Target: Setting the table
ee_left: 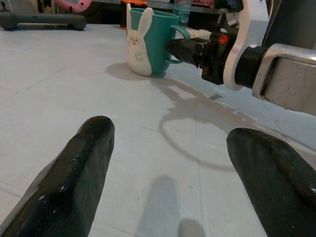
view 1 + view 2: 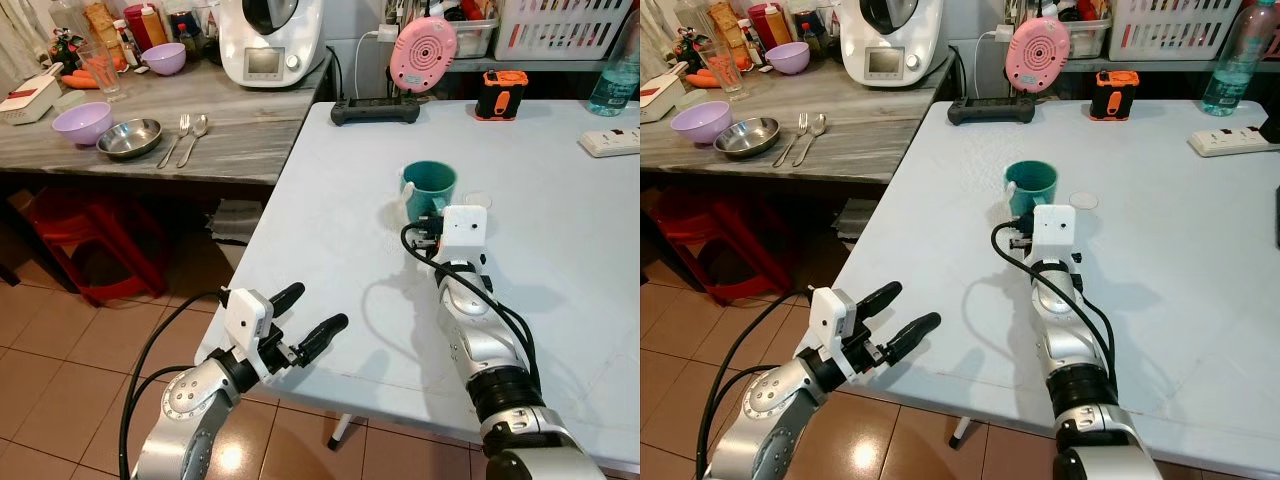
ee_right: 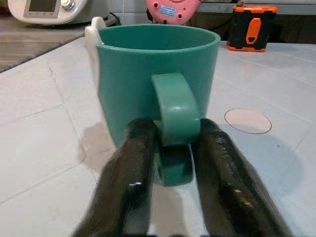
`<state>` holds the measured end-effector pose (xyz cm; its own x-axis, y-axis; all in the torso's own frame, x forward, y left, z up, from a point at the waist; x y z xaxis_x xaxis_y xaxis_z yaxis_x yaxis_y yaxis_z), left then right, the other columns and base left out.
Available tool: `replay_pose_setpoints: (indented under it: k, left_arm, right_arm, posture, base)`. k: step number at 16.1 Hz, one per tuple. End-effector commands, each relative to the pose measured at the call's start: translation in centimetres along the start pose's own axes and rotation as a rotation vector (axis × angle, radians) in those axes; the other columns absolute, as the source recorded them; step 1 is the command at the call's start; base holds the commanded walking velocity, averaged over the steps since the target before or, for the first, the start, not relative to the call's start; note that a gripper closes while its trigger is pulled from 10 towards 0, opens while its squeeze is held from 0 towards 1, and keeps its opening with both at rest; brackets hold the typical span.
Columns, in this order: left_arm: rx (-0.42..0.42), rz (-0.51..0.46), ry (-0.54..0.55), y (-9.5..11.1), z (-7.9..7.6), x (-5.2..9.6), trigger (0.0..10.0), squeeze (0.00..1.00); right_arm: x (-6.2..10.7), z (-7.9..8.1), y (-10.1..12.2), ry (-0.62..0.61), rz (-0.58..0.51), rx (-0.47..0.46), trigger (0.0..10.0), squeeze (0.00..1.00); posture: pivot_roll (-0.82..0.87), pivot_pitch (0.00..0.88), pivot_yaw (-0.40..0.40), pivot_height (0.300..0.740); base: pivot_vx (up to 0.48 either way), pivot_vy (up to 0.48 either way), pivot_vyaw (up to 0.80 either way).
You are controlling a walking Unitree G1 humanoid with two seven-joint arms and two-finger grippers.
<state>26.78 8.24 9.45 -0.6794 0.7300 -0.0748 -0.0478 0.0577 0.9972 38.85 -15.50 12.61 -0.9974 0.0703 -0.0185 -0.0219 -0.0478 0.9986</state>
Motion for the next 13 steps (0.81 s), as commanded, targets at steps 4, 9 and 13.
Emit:
replay_pose_setpoints:
  k: [4, 9, 13]
  left_arm:
    - [-0.026, 0.012, 0.041, -0.2, 0.9, 0.2, 10.0, 0.0]
    - [-0.037, 0.046, 0.244, -0.1, 3.8, 0.1, 10.0, 0.0]
    - [-0.04, 0.028, 0.414, 0.8, 6.9, 0.3, 10.0, 0.0]
  right_arm:
    - [-0.2, 0.4, 0.3, 0.013, -0.012, -0.009, 0.0, 0.0]
    - [0.9, 0.3, 1.0, 0.028, -0.065, -0.051, 0.0, 0.0]
    - [4.1, -0.9, 1.2, 0.039, -0.132, -0.078, 10.0, 0.0]
  posture:
    - [-0.05, 0.042, 0.105, 0.74]
    - [-0.05, 0.024, 0.101, 0.74]
    - [-0.06, 0.017, 0.103, 0.74]
  base:
    - [0.0, 0.0, 0.0]
    - [0.0, 0.0, 0.0]
    - [0.0, 0.0, 0.0]
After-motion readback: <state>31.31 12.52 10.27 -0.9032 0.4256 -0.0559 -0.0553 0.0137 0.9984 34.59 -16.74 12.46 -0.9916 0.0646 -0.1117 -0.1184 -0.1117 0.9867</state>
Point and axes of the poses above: a point about 5 cm out from each wrist's last joint towards the gripper, its own x axis pointing back from the gripper into the wrist, its own y axis along the axis of the wrist's last joint, z = x × y, the point moved 3 cm from there along -x, pointing out of the wrist towards the gripper, and after that the axes turned 8 degrees about -x, right-handed, at the moved point
